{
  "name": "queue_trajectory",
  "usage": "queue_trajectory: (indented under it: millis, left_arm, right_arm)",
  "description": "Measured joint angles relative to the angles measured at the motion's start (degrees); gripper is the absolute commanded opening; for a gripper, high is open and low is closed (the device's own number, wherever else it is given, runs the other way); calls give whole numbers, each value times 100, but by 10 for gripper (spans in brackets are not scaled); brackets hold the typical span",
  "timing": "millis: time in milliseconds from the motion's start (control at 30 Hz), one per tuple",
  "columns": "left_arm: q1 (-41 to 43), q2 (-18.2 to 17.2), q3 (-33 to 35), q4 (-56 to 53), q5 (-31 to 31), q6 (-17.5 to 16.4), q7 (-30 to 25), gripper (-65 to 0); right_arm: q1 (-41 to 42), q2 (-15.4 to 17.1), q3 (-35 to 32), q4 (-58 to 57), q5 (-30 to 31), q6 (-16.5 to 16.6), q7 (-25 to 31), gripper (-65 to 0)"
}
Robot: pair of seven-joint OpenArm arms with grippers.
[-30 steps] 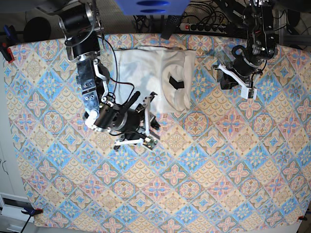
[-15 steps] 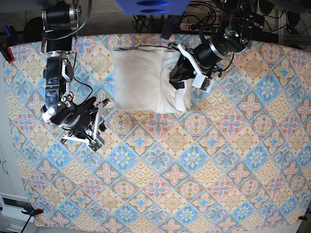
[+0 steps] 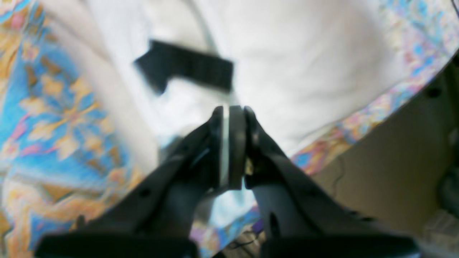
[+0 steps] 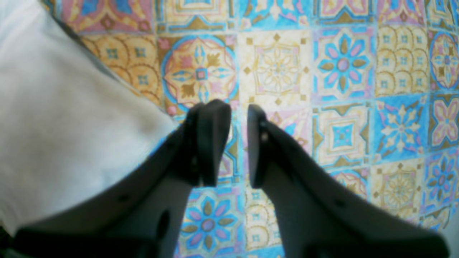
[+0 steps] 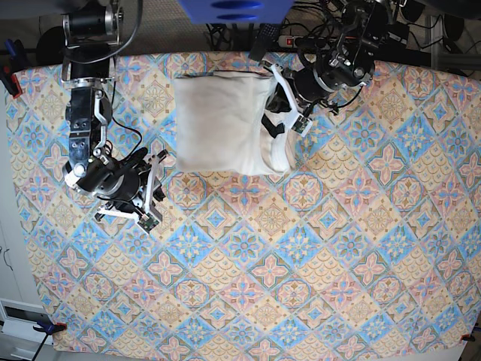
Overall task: Fold the T-shirt properly
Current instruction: 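Grasp the folded bundle with both grippers and lift it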
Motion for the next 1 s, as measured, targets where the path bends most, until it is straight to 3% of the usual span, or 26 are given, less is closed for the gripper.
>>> queue_trajectory:
  millis: [267, 400, 533, 633, 800, 900, 1000]
  left_arm:
    - [570, -170, -1054, -223, 26, -9, -7, -630]
    - [570, -175, -1261, -601, 35, -2, 2, -632]
    - [907, -160, -1252, -219, -17, -33, -581, -632]
    - [1283, -173, -1250, 348, -28, -26, -890, -632]
    - [1558, -120, -1207, 852, -74, -59, -863, -632]
    - [1572, -127, -1137, 981, -413, -46, -901, -632]
    - [1569, -129, -1003, 968, -457, -70, -861, -632]
  right_arm:
    - [-151, -22, -22, 151, 2, -2, 11, -526]
    - [-345, -4, -254, 151, -35, -2, -109, -526]
    - [-236, -28, -780, 175, 26, -2, 63, -526]
    - [-273, -247, -966, 184, -26, -2, -35, -534]
    - [-238, -568, -1421, 173, -17, -4, -33, -622]
    - [-221, -699, -1823, 149, -24, -2, -22, -627]
    - [-234, -986, -2249, 101, -608, -2, -26, -628]
